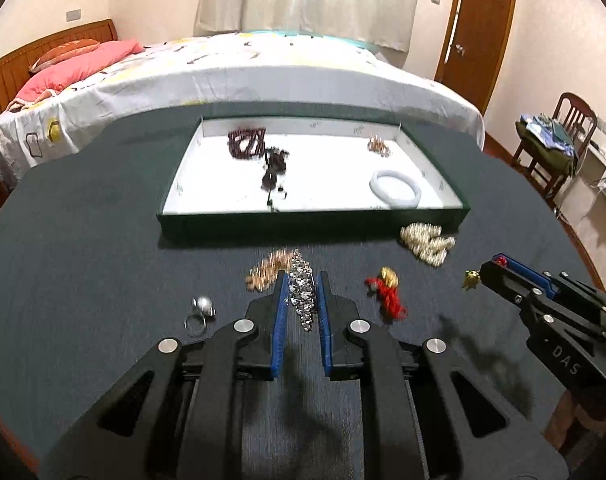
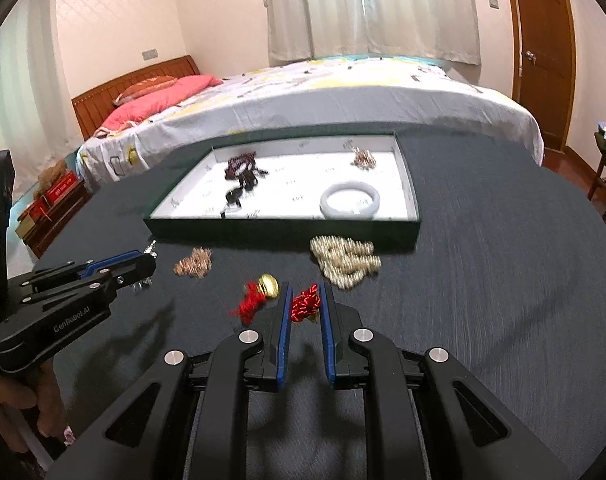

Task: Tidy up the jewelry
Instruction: 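Carry the brooch and tassel into the box and open both grippers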

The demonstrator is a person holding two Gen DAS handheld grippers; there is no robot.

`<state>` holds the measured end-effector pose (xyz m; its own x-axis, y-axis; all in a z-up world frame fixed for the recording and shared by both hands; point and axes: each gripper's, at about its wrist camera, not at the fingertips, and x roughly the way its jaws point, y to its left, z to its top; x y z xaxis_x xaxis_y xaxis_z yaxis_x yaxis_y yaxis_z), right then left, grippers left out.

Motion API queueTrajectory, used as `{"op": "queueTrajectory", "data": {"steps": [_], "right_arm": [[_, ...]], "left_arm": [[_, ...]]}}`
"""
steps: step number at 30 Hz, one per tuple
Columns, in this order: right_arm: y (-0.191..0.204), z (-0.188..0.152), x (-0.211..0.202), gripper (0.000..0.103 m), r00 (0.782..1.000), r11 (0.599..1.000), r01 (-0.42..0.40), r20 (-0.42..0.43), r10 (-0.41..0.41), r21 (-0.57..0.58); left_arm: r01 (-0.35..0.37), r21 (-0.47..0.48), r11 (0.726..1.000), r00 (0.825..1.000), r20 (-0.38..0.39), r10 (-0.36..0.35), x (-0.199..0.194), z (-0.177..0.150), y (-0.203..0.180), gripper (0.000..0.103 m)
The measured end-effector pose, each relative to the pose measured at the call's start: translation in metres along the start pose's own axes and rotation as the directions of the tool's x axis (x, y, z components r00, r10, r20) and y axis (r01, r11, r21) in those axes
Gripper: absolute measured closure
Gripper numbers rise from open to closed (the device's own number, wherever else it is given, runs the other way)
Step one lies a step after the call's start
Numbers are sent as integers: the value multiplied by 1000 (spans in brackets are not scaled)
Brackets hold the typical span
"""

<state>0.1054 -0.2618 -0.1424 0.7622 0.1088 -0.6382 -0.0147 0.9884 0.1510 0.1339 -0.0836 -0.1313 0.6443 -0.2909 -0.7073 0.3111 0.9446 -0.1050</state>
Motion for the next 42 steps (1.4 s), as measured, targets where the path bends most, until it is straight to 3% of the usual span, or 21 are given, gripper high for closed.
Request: {"op": "queueTrajectory", "data": {"steps": [12, 20, 32, 42], "right_arm": [[6, 87, 22, 89, 992, 998, -16, 123, 22, -53], [7, 140, 85, 89, 993, 997, -20, 113, 29, -77], [-11, 149, 182, 89, 998, 999, -19, -64, 17, -37], [-16, 153, 220, 89, 982, 1000, -3, -187, -2, -30]], "left_arm": [[1, 32, 999, 992, 129, -5, 19, 84, -3, 89], [-33, 52, 998, 988, 155, 25, 66, 132, -5, 89], [-63, -4, 998, 998, -19, 63, 173, 162, 15, 89], [-92, 10, 996, 987, -134, 93, 210, 169, 18, 89]]}}
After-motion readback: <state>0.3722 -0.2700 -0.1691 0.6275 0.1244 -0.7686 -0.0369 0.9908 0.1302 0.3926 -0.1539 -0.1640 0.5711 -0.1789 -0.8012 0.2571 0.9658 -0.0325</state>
